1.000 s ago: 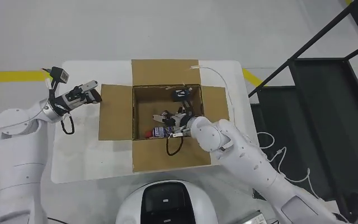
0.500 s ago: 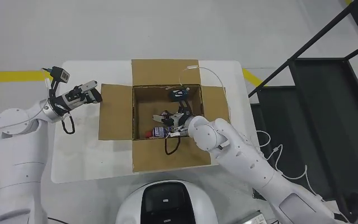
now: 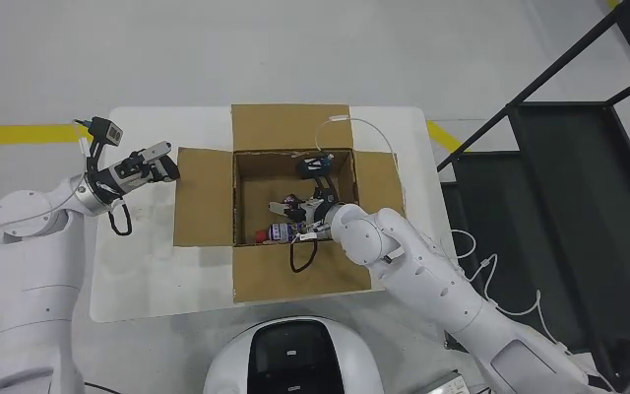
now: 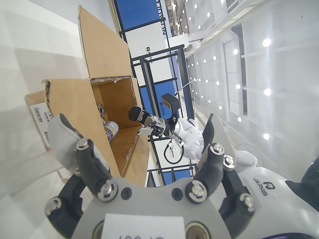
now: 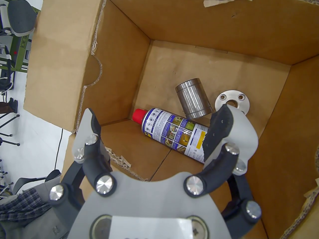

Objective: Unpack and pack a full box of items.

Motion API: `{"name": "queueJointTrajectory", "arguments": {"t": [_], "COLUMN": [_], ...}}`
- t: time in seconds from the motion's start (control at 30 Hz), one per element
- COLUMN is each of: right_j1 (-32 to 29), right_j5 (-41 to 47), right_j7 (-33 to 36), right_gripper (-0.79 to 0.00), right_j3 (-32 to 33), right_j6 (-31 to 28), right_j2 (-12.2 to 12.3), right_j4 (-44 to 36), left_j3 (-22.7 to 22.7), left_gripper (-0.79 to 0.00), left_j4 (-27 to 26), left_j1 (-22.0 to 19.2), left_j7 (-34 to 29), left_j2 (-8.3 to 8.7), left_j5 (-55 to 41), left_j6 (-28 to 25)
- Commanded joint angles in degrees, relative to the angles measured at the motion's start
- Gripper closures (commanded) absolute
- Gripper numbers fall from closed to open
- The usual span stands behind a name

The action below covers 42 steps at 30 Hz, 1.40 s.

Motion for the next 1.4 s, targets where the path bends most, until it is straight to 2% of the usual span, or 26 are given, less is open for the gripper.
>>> {"name": "queueJointTrajectory", "arguments": {"t": [0.0,0.47,0.63,0.77,0.83,0.93,1.17,1.37], "right_j1": [0.0,0.1,2.9,6.5,8.6,12.3,19.3,19.5], "right_j5": [0.0,-0.1,-1.7,-2.5,-2.9,-6.0,-5.6,-5.3], "right_j7": [0.0,0.1,3.8,10.9,13.4,16.9,18.8,18.7], "right_gripper": [-0.785,-0.785,-0.785,-0.785,-0.785,-0.785,-0.785,-0.785], "right_j3": [0.0,0.0,0.4,-0.3,-0.9,-3.9,-10.9,-11.1], "right_j6": [0.0,-0.5,-7.6,-15.2,-16.5,-15.8,-14.7,-14.6], "right_j2": [0.0,0.0,0.0,0.0,-0.3,-1.3,-5.2,-5.4], "right_j4": [0.0,0.0,2.2,4.8,6.8,11.1,21.5,21.9], "left_j3": [0.0,0.0,0.0,0.0,0.0,0.0,0.0,0.0], "left_gripper": [-0.785,-0.785,-0.785,-0.785,-0.785,-0.785,-0.785,-0.785], "left_j4": [0.0,0.0,0.0,0.0,0.0,0.0,0.0,0.0], "left_j1": [0.0,0.0,0.0,0.0,0.0,0.0,0.0,0.0], "left_j7": [0.0,0.0,0.0,0.0,0.0,0.0,0.0,0.0], "left_j2": [0.00,0.00,0.00,0.00,0.00,0.00,0.00,0.00], "left_j5": [0.0,0.0,0.0,0.0,0.0,0.0,0.0,0.0], "left_j6": [0.0,0.0,0.0,0.0,0.0,0.0,0.0,0.0]}}
